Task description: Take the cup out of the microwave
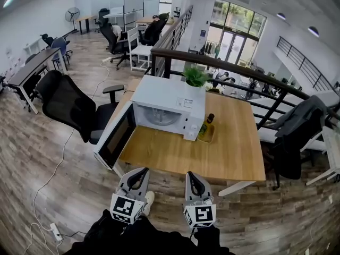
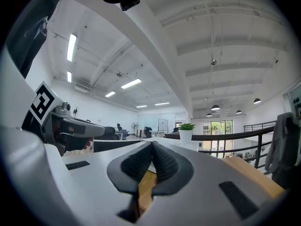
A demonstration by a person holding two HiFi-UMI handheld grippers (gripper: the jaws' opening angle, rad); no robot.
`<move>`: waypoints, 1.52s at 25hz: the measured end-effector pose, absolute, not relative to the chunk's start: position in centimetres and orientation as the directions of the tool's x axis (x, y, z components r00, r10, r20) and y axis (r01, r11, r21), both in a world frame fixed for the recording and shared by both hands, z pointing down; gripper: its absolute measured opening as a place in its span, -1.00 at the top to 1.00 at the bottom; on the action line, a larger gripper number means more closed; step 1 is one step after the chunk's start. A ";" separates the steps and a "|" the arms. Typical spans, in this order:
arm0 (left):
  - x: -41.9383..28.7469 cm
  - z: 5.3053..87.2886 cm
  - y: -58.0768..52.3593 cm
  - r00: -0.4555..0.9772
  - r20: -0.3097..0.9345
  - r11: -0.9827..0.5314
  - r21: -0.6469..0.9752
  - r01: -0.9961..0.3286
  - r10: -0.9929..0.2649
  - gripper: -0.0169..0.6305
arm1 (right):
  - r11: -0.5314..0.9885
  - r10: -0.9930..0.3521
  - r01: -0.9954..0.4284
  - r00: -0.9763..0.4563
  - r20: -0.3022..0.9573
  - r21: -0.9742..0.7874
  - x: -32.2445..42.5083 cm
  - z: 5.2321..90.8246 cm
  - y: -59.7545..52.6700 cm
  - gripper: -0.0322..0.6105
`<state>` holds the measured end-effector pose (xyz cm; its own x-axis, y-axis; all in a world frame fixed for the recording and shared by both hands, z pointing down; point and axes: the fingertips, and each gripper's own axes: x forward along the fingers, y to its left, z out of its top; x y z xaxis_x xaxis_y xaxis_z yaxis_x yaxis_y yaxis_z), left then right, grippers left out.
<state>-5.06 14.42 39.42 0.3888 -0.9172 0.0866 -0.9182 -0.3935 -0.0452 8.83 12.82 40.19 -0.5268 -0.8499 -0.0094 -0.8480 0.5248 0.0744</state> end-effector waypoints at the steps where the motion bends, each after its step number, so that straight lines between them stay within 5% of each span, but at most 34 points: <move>1: -5.4 39.4 13.0 0.391 0.090 -0.396 -0.042 -0.917 -0.916 0.87 | 0.522 -0.852 -0.850 -0.523 -0.005 0.072 8.4 40.3 11.5 0.85; 38: -12.9 54.2 -24.5 0.447 0.317 -0.436 0.109 -0.893 -0.836 0.87 | 0.426 -0.870 -0.902 -0.428 0.246 -0.066 1.0 52.9 -20.4 0.85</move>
